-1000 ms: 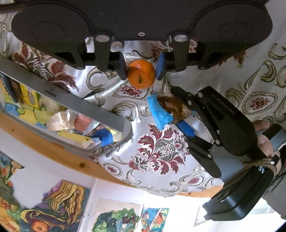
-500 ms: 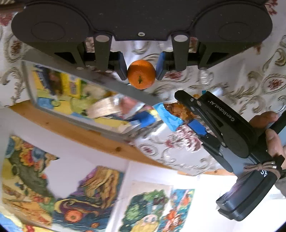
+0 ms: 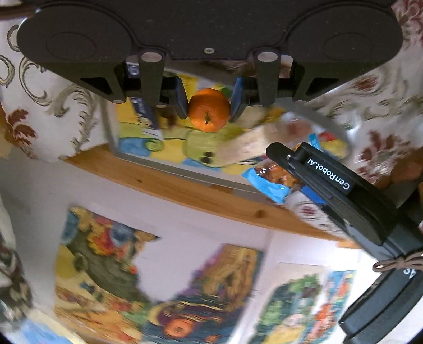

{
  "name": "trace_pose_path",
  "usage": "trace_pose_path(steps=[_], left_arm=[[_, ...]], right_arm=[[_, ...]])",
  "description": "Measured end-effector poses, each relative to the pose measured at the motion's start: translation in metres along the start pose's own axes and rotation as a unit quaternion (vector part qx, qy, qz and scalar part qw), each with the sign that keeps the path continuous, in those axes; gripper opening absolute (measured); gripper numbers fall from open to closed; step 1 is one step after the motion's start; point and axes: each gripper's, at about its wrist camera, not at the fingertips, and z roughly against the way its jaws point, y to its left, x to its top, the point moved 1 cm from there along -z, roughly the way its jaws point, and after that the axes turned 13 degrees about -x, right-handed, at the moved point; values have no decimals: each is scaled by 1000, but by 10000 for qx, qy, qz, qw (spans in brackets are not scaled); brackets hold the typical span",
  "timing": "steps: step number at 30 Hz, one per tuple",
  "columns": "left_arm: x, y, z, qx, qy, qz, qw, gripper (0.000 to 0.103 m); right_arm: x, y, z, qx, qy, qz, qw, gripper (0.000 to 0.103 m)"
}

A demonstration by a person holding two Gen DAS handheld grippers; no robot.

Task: Organize snacks
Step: 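Carry the snack bag with the left tool while the right tool carries the orange into the tray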

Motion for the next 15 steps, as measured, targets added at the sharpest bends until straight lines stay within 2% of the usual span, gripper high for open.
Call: trace_pose_path(steps=[8,15], left_arm=[[35,-7,-51,-98,12,226,9997,61],[32,-20,-79,-149,159,443,9988,61]], right_arm=[[-11,-25,-35,-354,434,-321,9979,37],[-23,-29,-40,-431,524,-277,9973,38]])
